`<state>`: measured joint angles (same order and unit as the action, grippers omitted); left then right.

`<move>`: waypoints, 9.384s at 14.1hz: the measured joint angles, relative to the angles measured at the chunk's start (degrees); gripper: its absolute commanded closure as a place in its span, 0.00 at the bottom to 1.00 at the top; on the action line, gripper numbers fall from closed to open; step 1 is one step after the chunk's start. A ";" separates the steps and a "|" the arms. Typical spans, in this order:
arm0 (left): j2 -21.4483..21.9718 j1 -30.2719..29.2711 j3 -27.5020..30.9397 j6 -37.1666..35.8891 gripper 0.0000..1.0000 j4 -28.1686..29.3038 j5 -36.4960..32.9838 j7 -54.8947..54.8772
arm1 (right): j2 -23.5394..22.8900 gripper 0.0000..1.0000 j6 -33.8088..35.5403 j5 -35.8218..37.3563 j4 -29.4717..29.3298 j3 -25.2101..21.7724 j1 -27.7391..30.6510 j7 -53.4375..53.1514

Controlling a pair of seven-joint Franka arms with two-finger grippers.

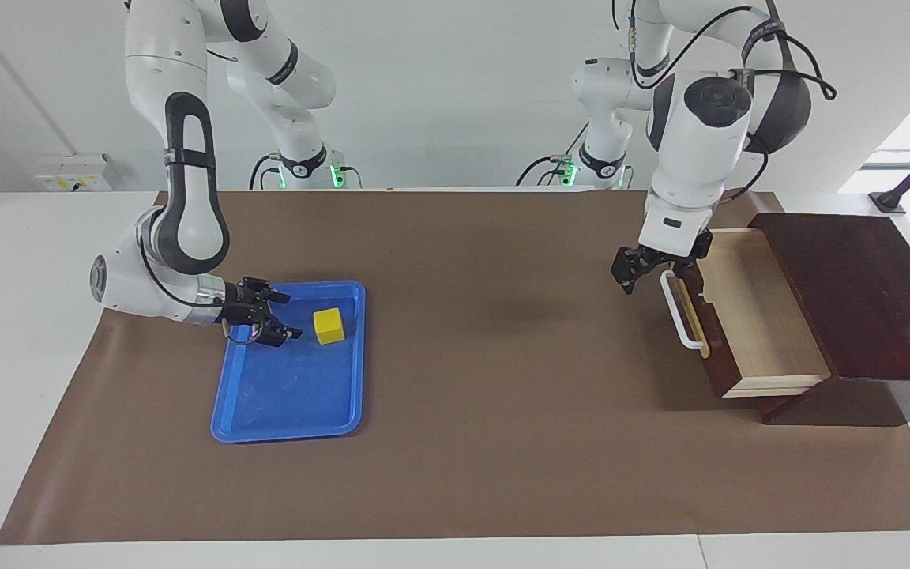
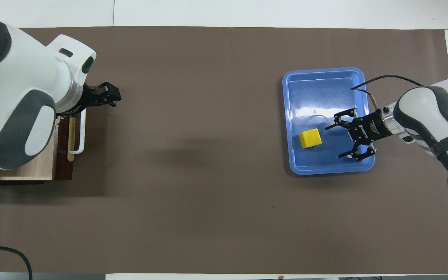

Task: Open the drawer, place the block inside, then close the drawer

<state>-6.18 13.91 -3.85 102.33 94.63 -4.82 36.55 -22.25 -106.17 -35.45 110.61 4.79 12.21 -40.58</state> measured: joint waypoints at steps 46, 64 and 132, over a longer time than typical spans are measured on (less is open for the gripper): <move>2.70 2.41 -0.29 -0.91 0.00 2.64 5.97 77.47 | 6.27 1.00 -2.63 -3.95 -13.08 0.77 -17.77 -29.10; -2.19 17.24 -0.26 10.30 0.00 4.19 5.88 100.32 | 4.71 1.00 -18.80 -4.33 -15.00 0.32 -37.32 -54.92; 0.79 -16.21 1.06 12.02 0.00 14.44 -2.77 53.87 | 15.59 0.00 18.28 32.64 -24.85 -0.41 -7.98 41.27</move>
<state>-5.39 -2.30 -2.79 114.34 109.08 -7.59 90.42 -6.66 -87.89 -2.81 85.76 4.38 4.23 0.68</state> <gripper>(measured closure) 0.000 0.000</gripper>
